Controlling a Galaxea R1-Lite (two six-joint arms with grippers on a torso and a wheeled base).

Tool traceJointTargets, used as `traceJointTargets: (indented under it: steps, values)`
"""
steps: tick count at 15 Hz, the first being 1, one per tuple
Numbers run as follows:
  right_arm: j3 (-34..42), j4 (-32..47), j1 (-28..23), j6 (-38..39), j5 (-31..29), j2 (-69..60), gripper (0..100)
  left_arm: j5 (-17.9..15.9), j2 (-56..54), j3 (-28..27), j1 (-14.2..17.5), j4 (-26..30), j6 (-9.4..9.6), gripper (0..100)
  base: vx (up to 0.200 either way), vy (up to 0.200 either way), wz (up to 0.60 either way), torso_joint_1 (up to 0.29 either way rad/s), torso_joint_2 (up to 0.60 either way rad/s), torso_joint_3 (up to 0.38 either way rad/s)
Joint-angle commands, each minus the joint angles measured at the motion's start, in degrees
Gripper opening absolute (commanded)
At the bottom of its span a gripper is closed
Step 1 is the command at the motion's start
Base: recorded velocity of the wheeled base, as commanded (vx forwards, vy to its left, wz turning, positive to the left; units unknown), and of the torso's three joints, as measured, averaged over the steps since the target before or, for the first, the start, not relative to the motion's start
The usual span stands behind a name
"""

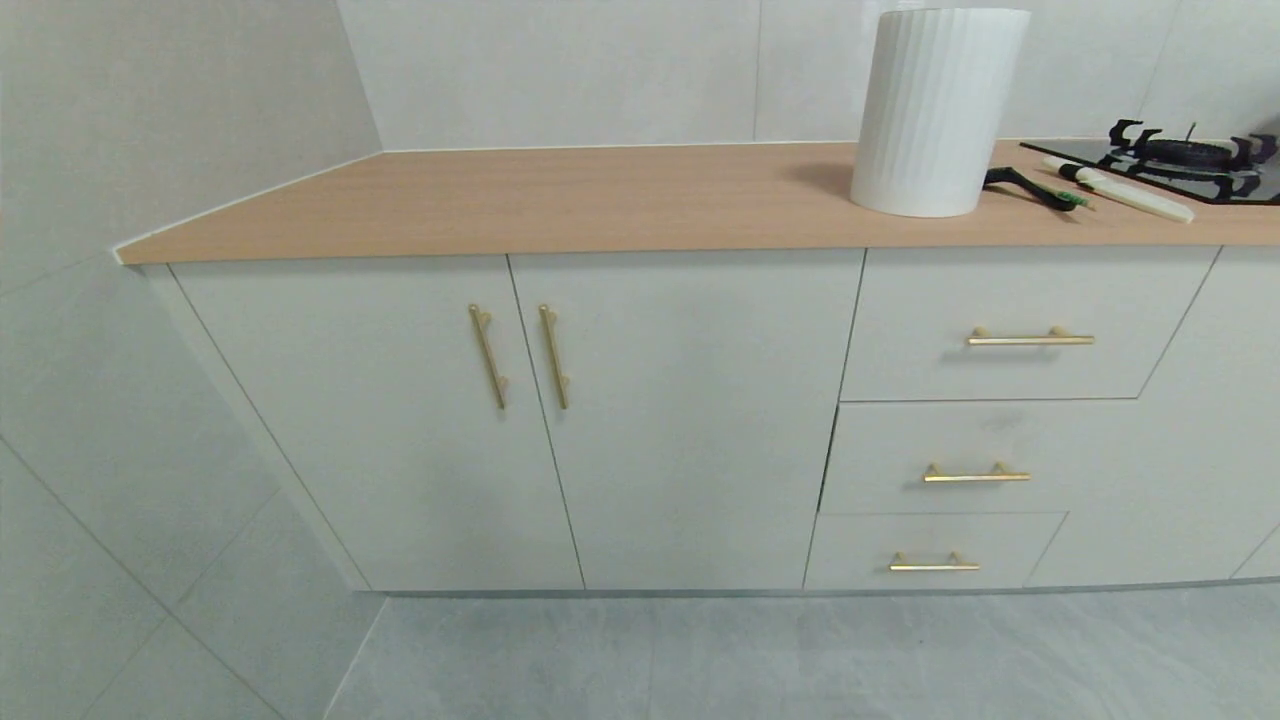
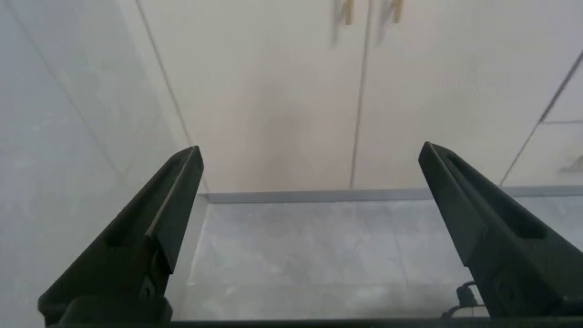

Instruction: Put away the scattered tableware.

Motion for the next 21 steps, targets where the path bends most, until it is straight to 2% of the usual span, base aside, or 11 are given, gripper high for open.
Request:
traceJointTargets:
  steps: [1, 4, 5, 7, 10, 18, 21]
  values:
    - [0.0, 0.0, 0.0, 0.0, 0.0, 0.1, 100, 0.0, 0.1, 0.0, 0.0, 0.0, -0.08, 100, 0.000, -0.200, 0.00, 0.007, 0.00, 0.002]
    - [0.0, 0.1, 0.0, 0.0, 0.0, 0.1, 100, 0.0, 0.1, 0.0, 0.0, -0.1, -0.25, 100, 0.000, -0.200, 0.00, 0.001, 0.00, 0.002]
    - [0.0, 0.0, 0.0, 0.0, 0.0, 0.1, 100, 0.1, 0.1, 0.0, 0.0, -0.1, -0.43, 100, 0.000, 0.000, 0.00, 0.000, 0.00, 0.000]
    - [0.0, 0.0, 0.0, 0.0, 0.0, 0.2, 100, 0.1, 0.1, 0.0, 0.0, 0.0, -2.01, 100, 0.000, 0.000, 0.00, 0.000, 0.00, 0.000]
    - [0.0, 0.0, 0.0, 0.0, 0.0, 0.1, 100, 0.1, 0.1, 0.0, 0.0, -0.1, -1.92, 100, 0.000, 0.000, 0.00, 0.000, 0.00, 0.000]
    - [0.0, 0.0, 0.0, 0.0, -0.1, 0.1, 100, 0.1, 0.1, 0.0, 0.0, -0.1, -2.01, 100, 0.200, 0.000, 0.00, 0.003, 0.00, -0.001]
    - [0.0, 0.1, 0.0, 0.0, 0.0, 0.1, 100, 0.1, 0.1, 0.0, 0.0, -0.1, -2.10, 100, 0.000, 0.000, 0.00, 0.000, 0.00, 0.000]
